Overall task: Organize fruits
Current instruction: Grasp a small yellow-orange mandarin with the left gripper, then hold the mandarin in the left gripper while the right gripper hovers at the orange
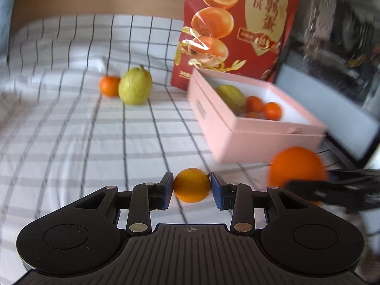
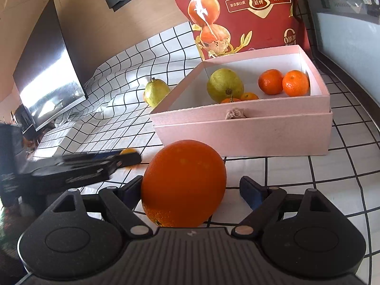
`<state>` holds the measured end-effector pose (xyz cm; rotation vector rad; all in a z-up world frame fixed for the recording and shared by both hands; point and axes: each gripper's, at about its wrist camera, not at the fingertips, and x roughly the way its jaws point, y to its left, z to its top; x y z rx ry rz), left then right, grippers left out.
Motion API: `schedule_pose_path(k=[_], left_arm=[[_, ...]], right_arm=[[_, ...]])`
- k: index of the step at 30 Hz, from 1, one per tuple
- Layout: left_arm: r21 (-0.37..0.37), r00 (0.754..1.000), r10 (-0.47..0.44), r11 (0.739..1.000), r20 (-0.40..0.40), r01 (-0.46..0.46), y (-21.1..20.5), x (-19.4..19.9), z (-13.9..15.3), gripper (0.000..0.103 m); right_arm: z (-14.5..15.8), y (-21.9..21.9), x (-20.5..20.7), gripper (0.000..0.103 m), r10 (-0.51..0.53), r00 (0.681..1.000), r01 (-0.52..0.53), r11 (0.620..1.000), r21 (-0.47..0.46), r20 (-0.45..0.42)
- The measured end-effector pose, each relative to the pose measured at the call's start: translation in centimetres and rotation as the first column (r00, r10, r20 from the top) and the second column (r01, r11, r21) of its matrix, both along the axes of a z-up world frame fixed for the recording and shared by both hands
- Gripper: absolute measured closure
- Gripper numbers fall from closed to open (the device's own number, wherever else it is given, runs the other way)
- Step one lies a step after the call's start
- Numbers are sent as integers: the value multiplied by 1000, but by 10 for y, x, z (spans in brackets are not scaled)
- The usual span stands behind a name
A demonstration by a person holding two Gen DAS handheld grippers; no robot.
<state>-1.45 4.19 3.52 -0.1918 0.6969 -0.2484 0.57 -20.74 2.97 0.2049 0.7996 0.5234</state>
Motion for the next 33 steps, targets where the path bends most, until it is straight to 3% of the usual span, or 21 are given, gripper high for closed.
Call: schedule_pose_path(k=[4, 9, 15, 22, 29, 33], left_arm=[[-70, 1000, -13, 997, -5, 12, -1, -26, -3, 63], [-43, 999, -30, 999, 43, 31, -2, -41, -6, 63], [-53, 998, -54, 997, 44, 56, 1, -39, -8, 63], [-30, 998, -50, 998, 49, 51, -2, -41, -9, 63], [-24, 998, -45, 999, 48, 46, -3, -44, -10, 62], [-27, 998, -32, 999, 45, 33, -2, -42, -10, 59]], right_arm=[[0, 2, 0, 16, 7, 1000, -7, 1000, -8, -3], [-1, 6, 3, 12, 31, 999, -31, 999, -21, -13], [-1, 16, 5, 0, 67, 998, -68, 996, -59, -20], [2, 24, 10, 0, 53, 996, -60, 994, -95, -70], [7, 44, 13, 1, 99, 990, -121, 962, -247, -97], [11, 42, 8, 1, 92, 994, -108, 942, -317, -63]])
